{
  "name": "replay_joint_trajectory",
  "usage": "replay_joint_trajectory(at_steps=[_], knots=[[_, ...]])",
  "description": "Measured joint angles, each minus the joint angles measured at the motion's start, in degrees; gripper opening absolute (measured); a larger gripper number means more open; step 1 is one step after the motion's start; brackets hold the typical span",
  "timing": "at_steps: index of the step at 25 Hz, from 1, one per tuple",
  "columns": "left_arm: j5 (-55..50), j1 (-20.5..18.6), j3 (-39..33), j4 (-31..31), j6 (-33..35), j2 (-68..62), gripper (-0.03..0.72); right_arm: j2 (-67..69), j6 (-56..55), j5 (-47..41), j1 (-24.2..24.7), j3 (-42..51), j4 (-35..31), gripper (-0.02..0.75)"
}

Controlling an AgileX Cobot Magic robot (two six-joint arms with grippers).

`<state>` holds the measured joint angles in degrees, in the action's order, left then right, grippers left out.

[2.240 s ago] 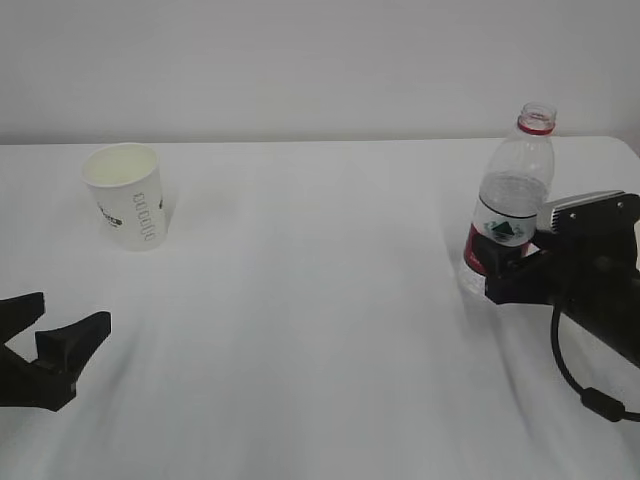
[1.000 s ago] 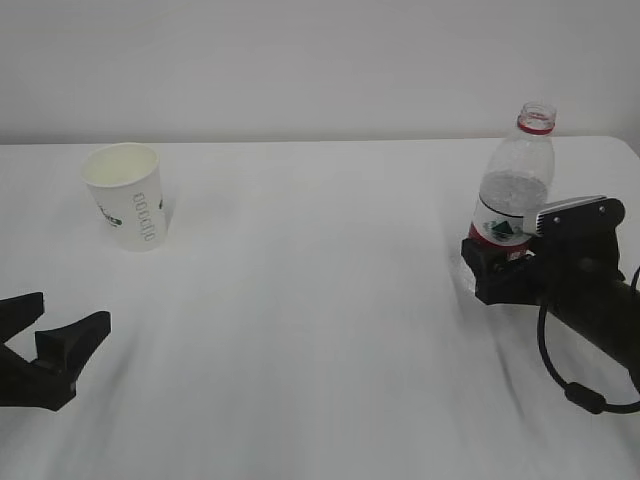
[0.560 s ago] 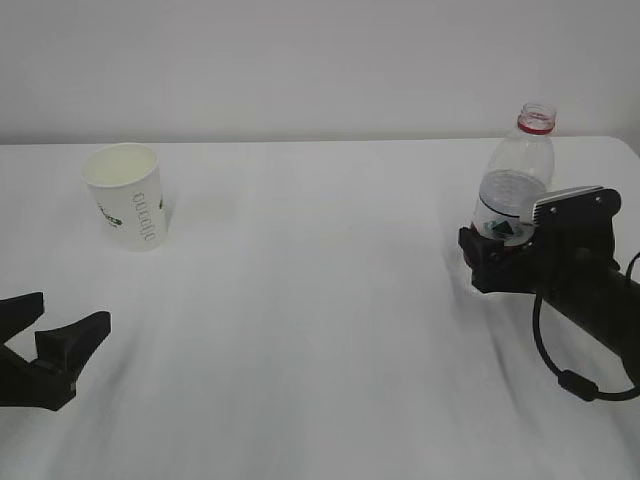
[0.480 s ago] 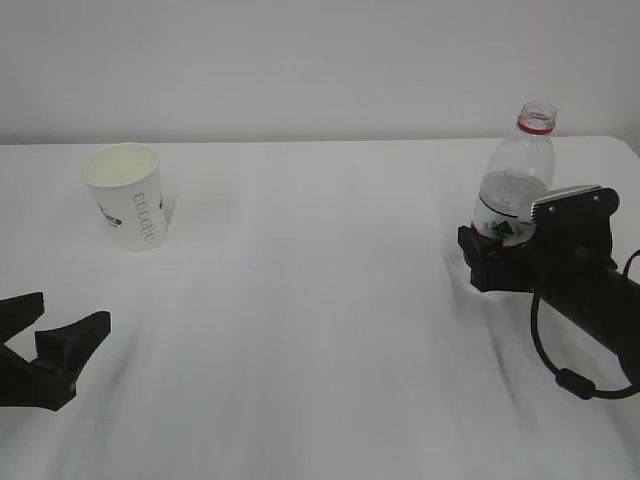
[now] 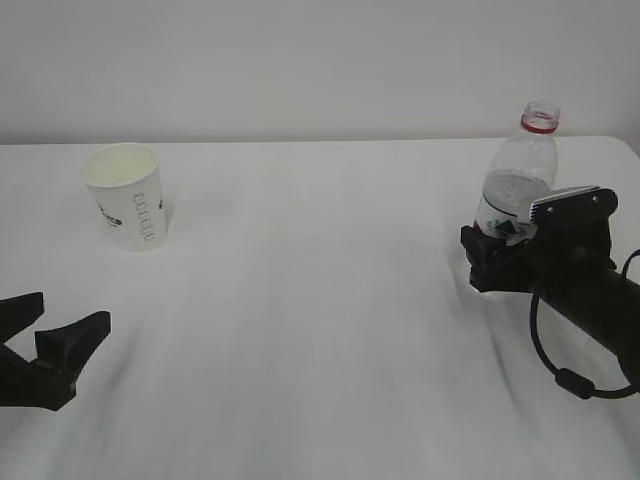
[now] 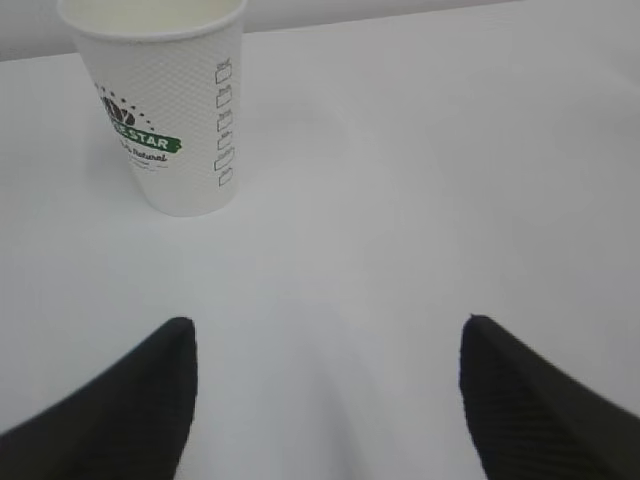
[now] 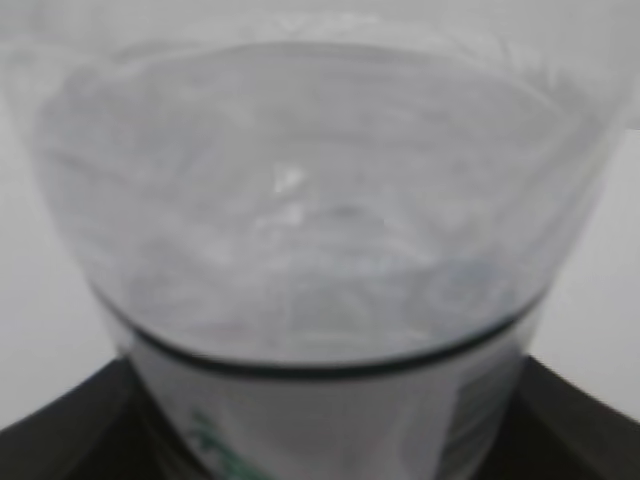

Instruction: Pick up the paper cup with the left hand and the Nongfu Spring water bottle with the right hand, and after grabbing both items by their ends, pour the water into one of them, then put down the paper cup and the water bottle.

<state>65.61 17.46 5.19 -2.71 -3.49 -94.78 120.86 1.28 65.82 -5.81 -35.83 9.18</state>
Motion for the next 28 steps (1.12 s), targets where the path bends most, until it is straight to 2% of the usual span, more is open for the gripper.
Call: replay_joint_trajectory(at_steps=[10, 28], knots=[[0.00, 0.00, 0.00, 0.00, 0.00, 0.00, 0.591, 0.00, 1.25, 0.00, 0.00, 0.41, 0.00, 0.538], [0.00, 0.00, 0.00, 2.12, 0.00, 0.00, 0.590, -9.88, 2.71, -3.51, 0.00, 7.48, 0.10, 0.533]])
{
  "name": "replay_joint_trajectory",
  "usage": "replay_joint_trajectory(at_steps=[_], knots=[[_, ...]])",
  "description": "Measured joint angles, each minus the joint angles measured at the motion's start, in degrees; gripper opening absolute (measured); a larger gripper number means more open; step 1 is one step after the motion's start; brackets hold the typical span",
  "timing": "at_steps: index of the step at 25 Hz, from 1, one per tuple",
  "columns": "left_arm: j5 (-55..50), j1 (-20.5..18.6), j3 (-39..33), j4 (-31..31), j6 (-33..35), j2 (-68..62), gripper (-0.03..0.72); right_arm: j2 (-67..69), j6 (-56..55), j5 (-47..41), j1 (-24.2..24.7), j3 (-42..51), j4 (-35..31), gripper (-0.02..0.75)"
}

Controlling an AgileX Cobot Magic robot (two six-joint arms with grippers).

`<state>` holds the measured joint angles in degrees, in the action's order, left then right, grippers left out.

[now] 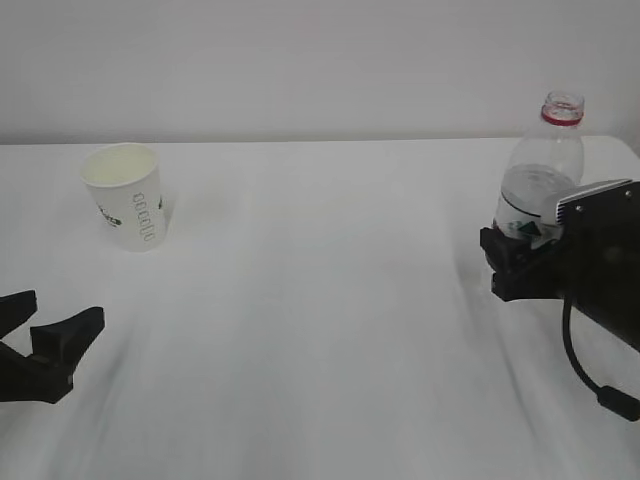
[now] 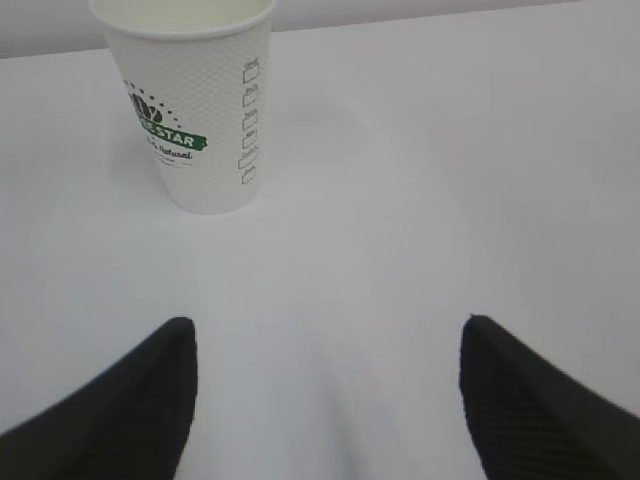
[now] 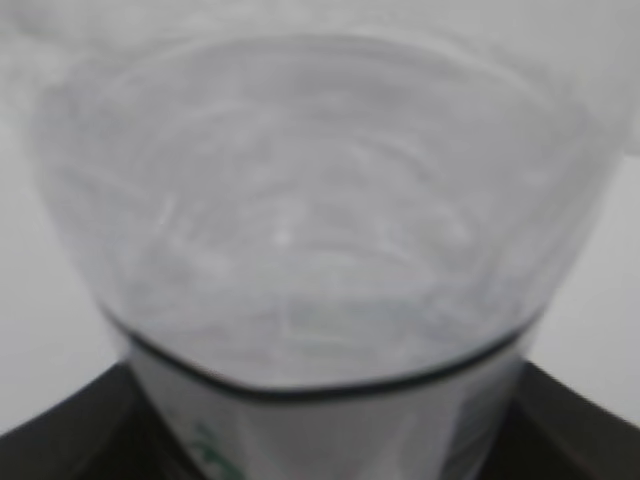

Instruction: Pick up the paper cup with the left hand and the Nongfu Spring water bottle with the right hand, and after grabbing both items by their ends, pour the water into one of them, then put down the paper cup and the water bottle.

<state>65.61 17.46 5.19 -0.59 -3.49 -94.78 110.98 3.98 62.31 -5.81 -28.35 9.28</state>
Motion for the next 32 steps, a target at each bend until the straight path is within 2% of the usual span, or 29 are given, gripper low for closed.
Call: replay_joint_trajectory(at_steps=[10, 18, 25, 32], knots=[[0.00, 0.00, 6.02, 0.59, 0.00, -3.59, 0.590, -3.69, 0.08, 0.00, 0.00, 0.44, 0.36, 0.533], [0.00, 0.00, 8.88, 4.99, 0.00, -11.63, 0.590, -3.69, 0.08, 0.00, 0.00, 0.44, 0.39, 0.533], [0.00, -0.13, 12.87, 5.19, 0.33, -14.00, 0.590, -3.69, 0.08, 0.00, 0.00, 0.44, 0.53, 0.533], [0.00, -5.59, 16.19, 2.94, 0.33, -14.22, 0.597, -3.69, 0.08, 0.00, 0.00, 0.44, 0.65, 0.533]])
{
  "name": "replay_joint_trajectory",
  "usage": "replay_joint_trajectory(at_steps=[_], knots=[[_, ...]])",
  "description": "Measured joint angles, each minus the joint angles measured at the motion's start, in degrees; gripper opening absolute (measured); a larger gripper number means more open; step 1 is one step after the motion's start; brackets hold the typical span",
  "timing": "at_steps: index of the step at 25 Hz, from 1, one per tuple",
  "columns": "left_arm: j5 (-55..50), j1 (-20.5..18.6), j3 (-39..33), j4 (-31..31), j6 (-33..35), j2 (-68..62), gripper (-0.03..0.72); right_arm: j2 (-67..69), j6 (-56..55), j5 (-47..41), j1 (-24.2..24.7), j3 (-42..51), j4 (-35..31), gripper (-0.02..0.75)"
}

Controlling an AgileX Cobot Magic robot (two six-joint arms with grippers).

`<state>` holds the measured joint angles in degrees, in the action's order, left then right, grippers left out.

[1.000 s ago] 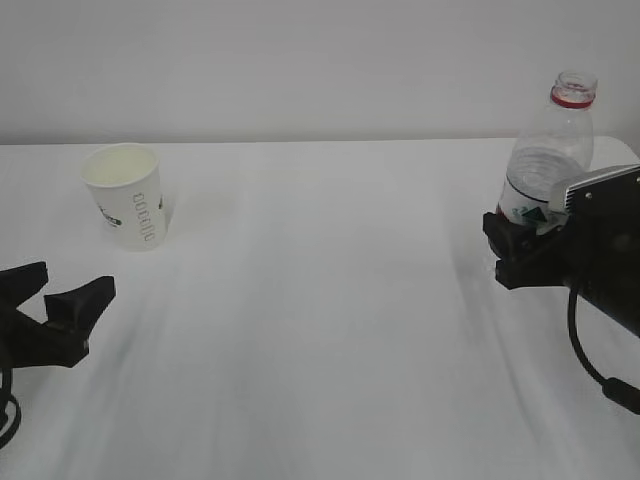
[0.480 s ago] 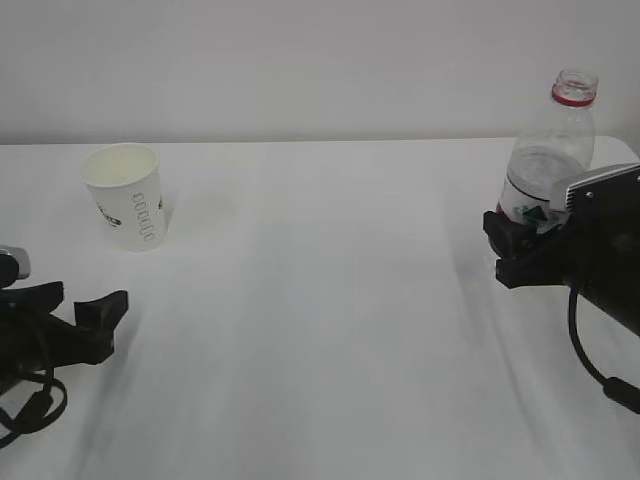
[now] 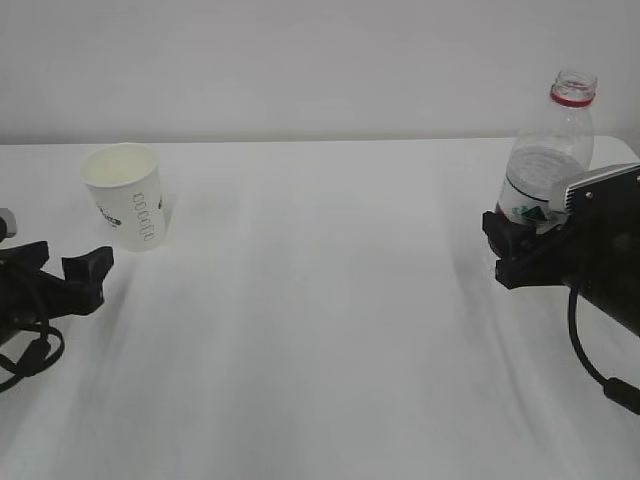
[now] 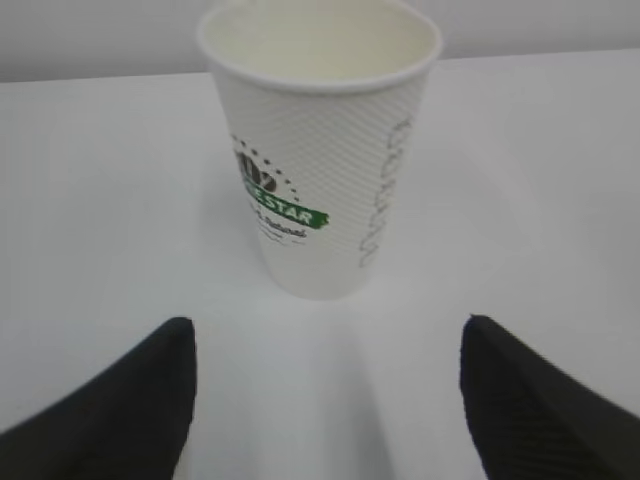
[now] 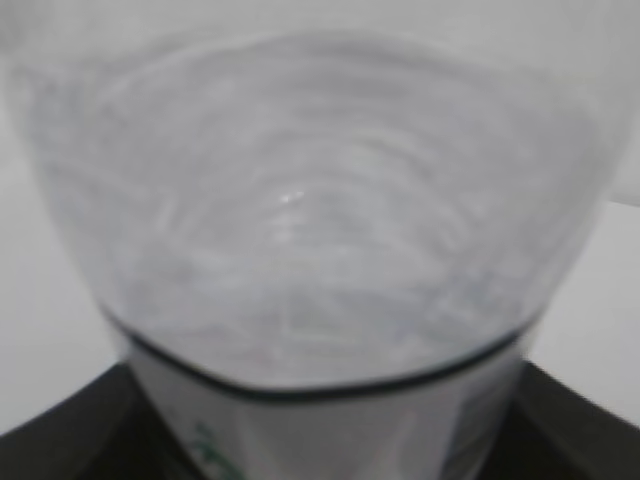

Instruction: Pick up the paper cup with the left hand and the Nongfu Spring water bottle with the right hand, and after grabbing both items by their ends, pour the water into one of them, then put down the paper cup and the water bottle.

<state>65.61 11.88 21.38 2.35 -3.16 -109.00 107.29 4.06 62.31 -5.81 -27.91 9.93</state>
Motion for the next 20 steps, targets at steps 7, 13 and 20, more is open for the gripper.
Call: replay_joint_trajectory(at_steps=[7, 13, 20], knots=[[0.00, -3.29, 3.62, -4.93, 0.00, -2.08, 0.650, 0.00, 0.00, 0.00, 0.00, 0.00, 0.34, 0.533], [0.00, -3.29, 5.61, -5.83, 0.08, -5.51, 0.689, 0.00, 0.06, 0.00, 0.00, 0.00, 0.56, 0.533], [0.00, -3.29, 9.20, -5.91, 0.08, -9.04, 0.692, 0.00, 0.06, 0.00, 0.00, 0.00, 0.68, 0.533]])
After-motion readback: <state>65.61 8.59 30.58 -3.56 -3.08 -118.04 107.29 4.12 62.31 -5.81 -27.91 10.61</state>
